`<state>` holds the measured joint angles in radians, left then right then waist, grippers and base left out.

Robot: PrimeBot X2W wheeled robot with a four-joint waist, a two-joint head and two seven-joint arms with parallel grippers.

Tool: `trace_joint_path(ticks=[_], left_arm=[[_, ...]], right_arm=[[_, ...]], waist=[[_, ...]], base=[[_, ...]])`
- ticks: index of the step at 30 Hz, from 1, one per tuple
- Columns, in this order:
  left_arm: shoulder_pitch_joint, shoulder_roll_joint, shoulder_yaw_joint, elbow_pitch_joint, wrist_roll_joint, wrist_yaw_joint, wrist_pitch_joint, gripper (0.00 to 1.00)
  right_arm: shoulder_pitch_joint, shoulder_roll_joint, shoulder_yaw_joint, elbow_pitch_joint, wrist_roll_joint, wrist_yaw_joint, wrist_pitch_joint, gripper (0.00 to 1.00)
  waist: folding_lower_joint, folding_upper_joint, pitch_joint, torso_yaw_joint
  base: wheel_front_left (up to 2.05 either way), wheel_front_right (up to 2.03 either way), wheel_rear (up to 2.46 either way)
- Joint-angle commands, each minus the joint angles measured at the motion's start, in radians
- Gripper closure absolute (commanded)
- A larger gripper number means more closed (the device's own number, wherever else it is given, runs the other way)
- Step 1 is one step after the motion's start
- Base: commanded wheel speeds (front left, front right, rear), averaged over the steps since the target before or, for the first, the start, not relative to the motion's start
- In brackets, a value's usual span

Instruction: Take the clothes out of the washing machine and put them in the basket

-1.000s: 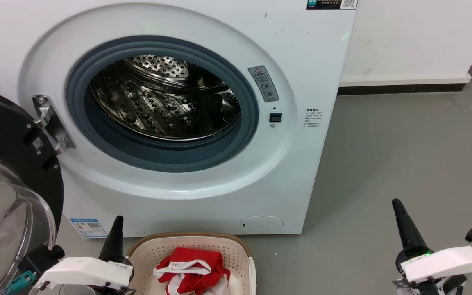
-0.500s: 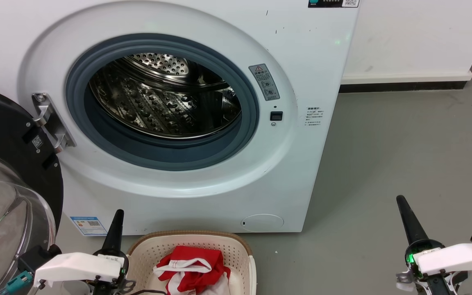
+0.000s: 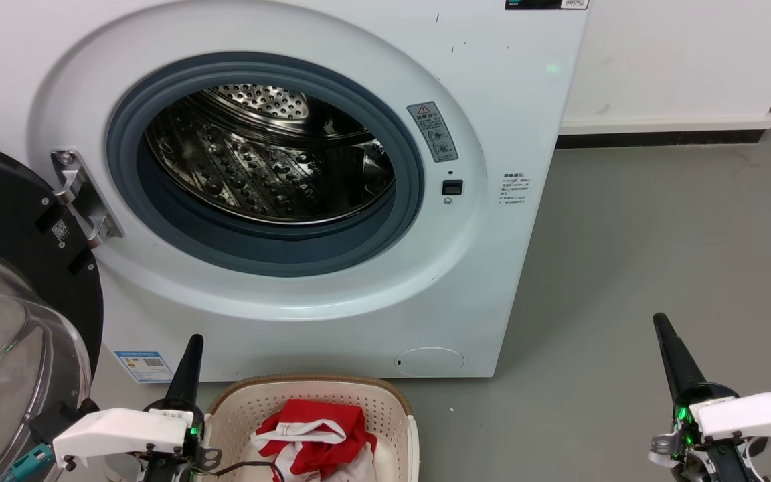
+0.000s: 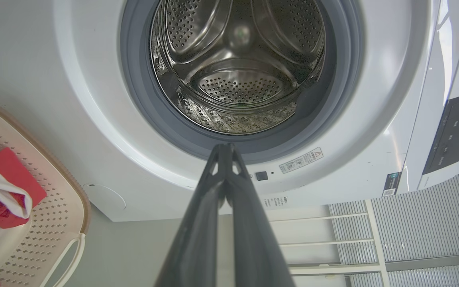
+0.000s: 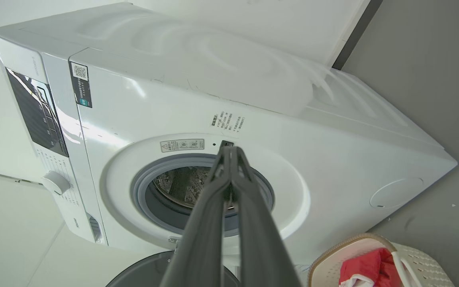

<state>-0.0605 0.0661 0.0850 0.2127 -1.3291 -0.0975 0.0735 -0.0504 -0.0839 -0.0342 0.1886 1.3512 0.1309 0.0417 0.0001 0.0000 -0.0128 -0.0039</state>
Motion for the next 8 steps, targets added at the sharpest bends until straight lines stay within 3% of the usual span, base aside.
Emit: trace_joint_path(ticks=[1,8], left_arm=[[-0.021,-0.001,0.007,-0.001,-0.027,-0.009,0.005,1.0],[-0.028,-0.004,0.011,0.007,-0.077,-0.014,0.012,1.0]], right_arm=[[-0.024,-0.003,-0.005,0.002,0.031,0.0,0.005,1.0],[-0.031,-0.002,-0.012,0.013,0.084,0.0,0.011,1.0]], waist=[[-0.0001,0.0,0.001,0.0],[-0.0001,0.0,0.003,0.001]], base=[[0.0,0.0,0.0],[0.0,0.0,0.0]])
